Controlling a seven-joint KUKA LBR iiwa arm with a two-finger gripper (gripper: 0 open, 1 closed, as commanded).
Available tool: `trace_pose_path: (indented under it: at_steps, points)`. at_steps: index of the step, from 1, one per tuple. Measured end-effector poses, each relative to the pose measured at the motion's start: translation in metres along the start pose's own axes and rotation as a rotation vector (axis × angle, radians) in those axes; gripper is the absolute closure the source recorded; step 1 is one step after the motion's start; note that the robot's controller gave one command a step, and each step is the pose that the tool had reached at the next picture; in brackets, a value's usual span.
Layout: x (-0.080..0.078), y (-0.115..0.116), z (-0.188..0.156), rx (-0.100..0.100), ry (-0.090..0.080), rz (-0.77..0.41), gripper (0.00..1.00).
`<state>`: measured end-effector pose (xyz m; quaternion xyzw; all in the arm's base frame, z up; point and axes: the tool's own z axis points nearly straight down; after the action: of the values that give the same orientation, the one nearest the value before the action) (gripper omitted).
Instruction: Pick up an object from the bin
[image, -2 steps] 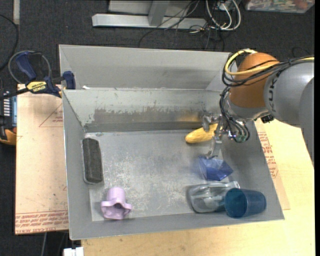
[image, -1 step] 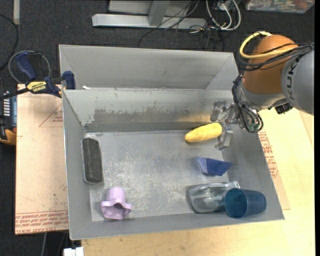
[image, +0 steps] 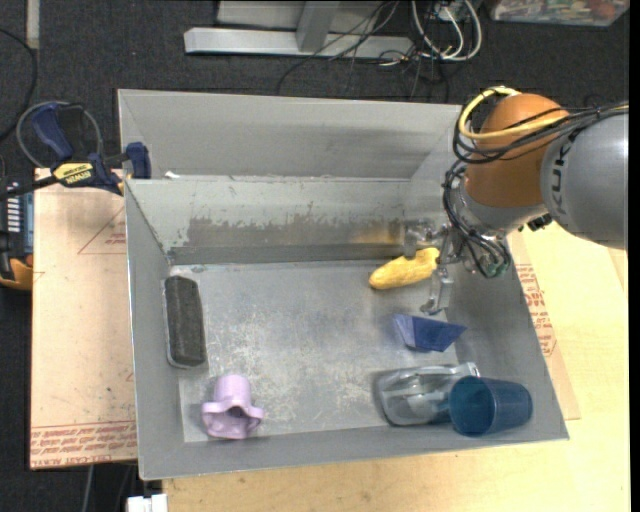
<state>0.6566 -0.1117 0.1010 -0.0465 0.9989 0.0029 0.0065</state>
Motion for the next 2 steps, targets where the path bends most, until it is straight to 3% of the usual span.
trace_pose_path:
  at_steps: [1,2]
  points:
    - [0.0,0.002,0.031,0.006,-0.003,0.222,0.0]
    - [0.0,0.017,0.031,-0.001,-0.003,-0.095,1.0]
